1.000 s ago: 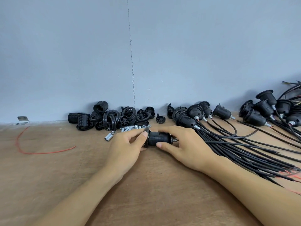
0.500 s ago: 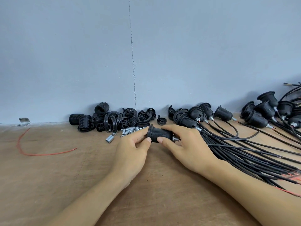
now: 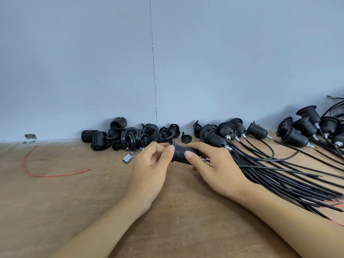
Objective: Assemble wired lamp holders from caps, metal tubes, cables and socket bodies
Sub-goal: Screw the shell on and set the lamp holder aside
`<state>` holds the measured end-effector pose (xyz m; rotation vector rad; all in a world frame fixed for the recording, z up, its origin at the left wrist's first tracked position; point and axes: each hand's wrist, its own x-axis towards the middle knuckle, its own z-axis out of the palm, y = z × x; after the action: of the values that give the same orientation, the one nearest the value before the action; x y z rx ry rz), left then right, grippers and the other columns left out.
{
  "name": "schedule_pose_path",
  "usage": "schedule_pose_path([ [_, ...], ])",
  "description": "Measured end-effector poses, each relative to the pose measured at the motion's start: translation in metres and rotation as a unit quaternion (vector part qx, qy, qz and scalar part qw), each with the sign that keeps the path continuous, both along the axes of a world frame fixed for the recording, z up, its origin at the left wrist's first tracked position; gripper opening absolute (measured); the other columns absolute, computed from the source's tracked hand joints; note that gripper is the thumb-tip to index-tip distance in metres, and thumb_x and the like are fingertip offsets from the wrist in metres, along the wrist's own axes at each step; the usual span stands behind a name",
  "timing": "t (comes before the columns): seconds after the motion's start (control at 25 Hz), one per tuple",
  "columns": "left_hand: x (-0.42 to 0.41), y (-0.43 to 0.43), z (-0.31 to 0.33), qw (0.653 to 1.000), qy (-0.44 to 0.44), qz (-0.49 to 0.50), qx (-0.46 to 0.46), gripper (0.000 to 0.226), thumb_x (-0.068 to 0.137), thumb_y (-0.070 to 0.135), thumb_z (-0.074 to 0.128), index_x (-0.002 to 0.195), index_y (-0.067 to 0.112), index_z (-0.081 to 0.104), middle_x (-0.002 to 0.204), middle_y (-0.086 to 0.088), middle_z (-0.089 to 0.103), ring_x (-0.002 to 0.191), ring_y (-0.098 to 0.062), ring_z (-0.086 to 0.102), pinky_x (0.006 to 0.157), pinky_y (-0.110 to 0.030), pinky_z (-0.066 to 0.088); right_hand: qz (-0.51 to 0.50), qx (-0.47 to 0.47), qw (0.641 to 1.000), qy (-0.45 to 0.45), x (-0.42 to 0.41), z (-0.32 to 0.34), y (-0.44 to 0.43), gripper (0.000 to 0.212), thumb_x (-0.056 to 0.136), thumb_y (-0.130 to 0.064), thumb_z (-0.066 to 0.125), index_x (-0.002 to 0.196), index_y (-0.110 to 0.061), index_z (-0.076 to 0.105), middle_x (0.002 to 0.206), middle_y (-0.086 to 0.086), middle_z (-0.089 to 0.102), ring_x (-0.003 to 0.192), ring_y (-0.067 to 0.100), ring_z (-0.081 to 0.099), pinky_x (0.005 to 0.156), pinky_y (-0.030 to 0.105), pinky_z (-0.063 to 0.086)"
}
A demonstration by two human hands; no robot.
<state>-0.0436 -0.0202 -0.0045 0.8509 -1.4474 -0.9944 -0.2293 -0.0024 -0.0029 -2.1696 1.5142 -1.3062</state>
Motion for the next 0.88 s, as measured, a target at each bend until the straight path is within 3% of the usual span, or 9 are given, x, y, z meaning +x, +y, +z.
schedule_pose_path([
  [0.16, 0.0018, -0.0007, 0.0010, 0.999, 0.009, -0.024, 0.019, 0.010, 0.098, 0.012, 0.065, 0.098, 0.020, 0.070, 0.094, 0.014, 0.077, 0.088, 0.003, 0.070, 0.078, -0.010, 0.051, 0.005, 0.006, 1.000, -0.024, 0.0001, 0.0008, 0.0001, 0.028, 0.096, -0.057, 0.049, 0.114, -0.043, 0.065, 0.094, -0.022, 0.071, 0.078, 0.002, 0.070, 0.074, 0.020, 0.053],
  [0.28, 0.0030, 0.0006, 0.0013, 0.998, 0.013, -0.051, 0.037, 0.027, 0.099, 0.007, 0.062, 0.117, 0.026, 0.065, 0.109, 0.015, 0.076, 0.105, 0.000, 0.070, 0.091, -0.015, 0.053, -0.006, 0.014, 0.999, -0.039, -0.0016, 0.0003, -0.0016, 0.039, 0.093, -0.060, 0.050, 0.117, -0.035, 0.067, 0.083, -0.012, 0.073, 0.068, 0.009, 0.070, 0.074, 0.029, 0.055],
  [0.4, 0.0047, -0.0005, 0.0005, 0.998, -0.004, -0.049, 0.045, 0.037, 0.098, 0.008, 0.064, 0.126, 0.031, 0.064, 0.115, 0.017, 0.075, 0.111, 0.002, 0.067, 0.092, -0.014, 0.052, -0.009, 0.011, 0.999, -0.048, -0.0035, -0.0006, -0.0024, 0.030, 0.097, -0.049, 0.056, 0.118, -0.031, 0.068, 0.077, -0.013, 0.072, 0.068, 0.006, 0.069, 0.070, 0.017, 0.051],
  [0.52, 0.0056, -0.0017, 0.0000, 0.998, -0.034, -0.045, 0.041, 0.042, 0.097, 0.005, 0.064, 0.128, 0.033, 0.064, 0.115, 0.023, 0.073, 0.113, 0.008, 0.063, 0.086, -0.006, 0.049, -0.014, 0.003, 0.998, -0.056, -0.0040, 0.0015, -0.0026, 0.026, 0.097, -0.045, 0.057, 0.116, -0.031, 0.068, 0.074, -0.015, 0.071, 0.068, 0.003, 0.068, 0.066, 0.010, 0.046],
  [0.68, 0.0047, 0.0023, 0.0028, 0.996, -0.070, -0.048, 0.017, 0.054, 0.095, -0.005, 0.059, 0.114, 0.045, 0.065, 0.112, 0.033, 0.070, 0.113, 0.014, 0.061, 0.087, -0.002, 0.044, -0.015, 0.008, 0.999, -0.029, -0.0037, 0.0007, -0.0029, 0.032, 0.096, -0.053, 0.054, 0.119, -0.034, 0.067, 0.085, -0.019, 0.072, 0.073, 0.004, 0.069, 0.076, 0.024, 0.054],
  [0.88, 0.0019, 0.0050, 0.0027, 0.997, -0.057, -0.058, 0.013, 0.057, 0.091, -0.009, 0.062, 0.118, 0.041, 0.063, 0.110, 0.038, 0.068, 0.110, 0.018, 0.059, 0.083, 0.000, 0.044, -0.015, 0.008, 1.000, 0.004, -0.0030, -0.0013, -0.0043, 0.044, 0.092, -0.061, 0.047, 0.122, -0.035, 0.065, 0.101, -0.020, 0.072, 0.085, -0.001, 0.068, 0.081, 0.032, 0.057],
])
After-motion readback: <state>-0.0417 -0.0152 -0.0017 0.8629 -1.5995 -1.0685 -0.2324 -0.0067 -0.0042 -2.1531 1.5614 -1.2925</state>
